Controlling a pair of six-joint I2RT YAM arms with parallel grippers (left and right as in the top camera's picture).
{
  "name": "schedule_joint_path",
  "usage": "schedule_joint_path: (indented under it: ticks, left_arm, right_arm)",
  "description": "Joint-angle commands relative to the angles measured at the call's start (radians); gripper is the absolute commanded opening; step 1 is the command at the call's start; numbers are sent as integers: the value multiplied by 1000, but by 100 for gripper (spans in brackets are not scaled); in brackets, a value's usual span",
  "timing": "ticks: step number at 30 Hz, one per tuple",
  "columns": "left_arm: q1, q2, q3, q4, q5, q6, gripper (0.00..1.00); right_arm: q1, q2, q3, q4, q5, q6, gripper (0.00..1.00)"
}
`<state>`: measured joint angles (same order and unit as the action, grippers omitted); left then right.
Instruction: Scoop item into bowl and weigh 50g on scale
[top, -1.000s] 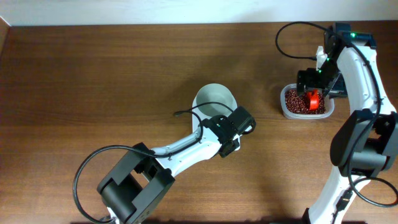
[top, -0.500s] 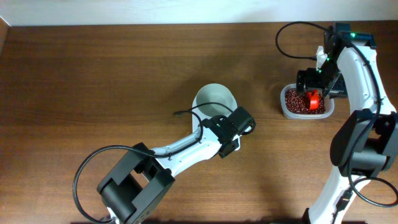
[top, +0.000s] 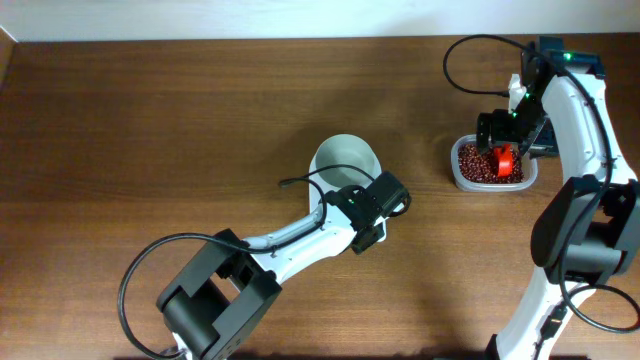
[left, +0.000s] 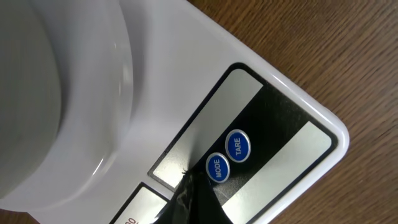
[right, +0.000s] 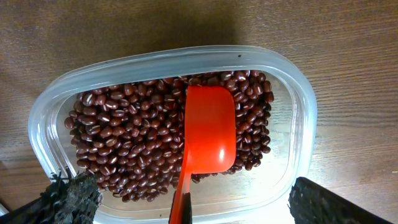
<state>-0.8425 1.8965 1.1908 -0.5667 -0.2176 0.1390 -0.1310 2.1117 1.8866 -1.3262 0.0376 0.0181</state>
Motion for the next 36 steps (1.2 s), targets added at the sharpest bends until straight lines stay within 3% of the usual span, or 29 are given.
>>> schedule_joint_path:
  ticks: [1,25,36]
  left_arm:
    - [1,51,-16,11,12,17,0]
    - [36,94,-10,-6,23,17,0]
    - [18,94,6,-74,68,97,0]
  right_arm:
    - [6,-8,-8,0,9,-3,99]
    - [6,-8,-8,0,9,-3,99]
    - [6,-8,-8,0,9,-3,99]
